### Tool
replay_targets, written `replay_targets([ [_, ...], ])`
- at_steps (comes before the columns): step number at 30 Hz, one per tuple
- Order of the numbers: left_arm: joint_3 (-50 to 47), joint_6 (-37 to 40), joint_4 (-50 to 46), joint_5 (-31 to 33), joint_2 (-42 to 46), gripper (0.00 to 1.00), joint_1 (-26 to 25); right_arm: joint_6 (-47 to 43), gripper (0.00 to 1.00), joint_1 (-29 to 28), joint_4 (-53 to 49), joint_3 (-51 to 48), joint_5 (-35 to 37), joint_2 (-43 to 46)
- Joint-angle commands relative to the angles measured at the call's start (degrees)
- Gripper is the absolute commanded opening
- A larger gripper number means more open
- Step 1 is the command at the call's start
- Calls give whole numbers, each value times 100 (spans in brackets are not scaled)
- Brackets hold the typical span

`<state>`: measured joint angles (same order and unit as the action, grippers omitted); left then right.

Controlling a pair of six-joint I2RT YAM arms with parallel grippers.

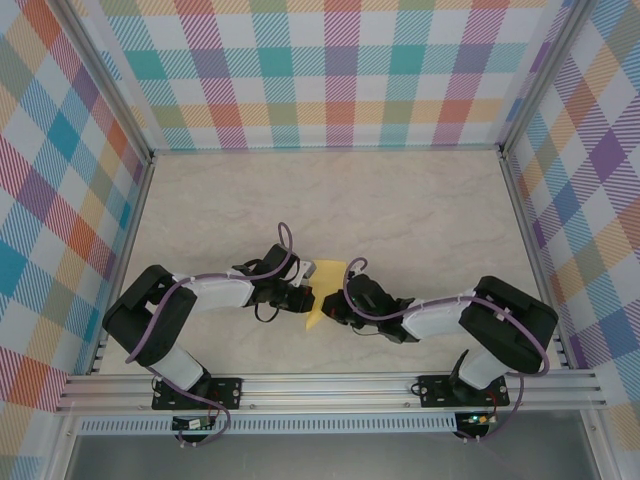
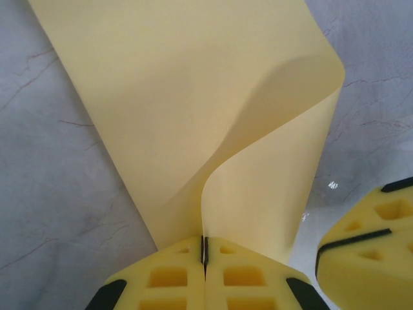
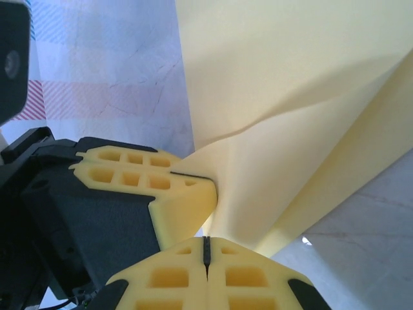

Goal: Fold a paper plane with a square sheet of paper (pick it up from the middle)
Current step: Third fold the triangle at the center of the table.

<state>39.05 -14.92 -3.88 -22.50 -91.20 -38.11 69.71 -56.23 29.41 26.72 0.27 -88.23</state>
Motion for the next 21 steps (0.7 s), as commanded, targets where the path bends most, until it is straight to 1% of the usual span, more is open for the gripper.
replay_targets([
  [1,-108,121,-324,221,-284,0,14,-221,0,55,-25,177,-212,-56],
  [5,-108,121,-324,230,-276,0,14,-206,0,98,-26,197,-238,-194],
  [8,-121,121,-324,224,-276,0,17,-169,0,118,-39,73,-141,-258],
  [13,-109,121,-328,219,-284,0,15,-143,0,199,94,-89,-192,-440],
  [21,-99,121,-337,229,-302,0,15,-236,0,248,-52,17,-319,-359],
])
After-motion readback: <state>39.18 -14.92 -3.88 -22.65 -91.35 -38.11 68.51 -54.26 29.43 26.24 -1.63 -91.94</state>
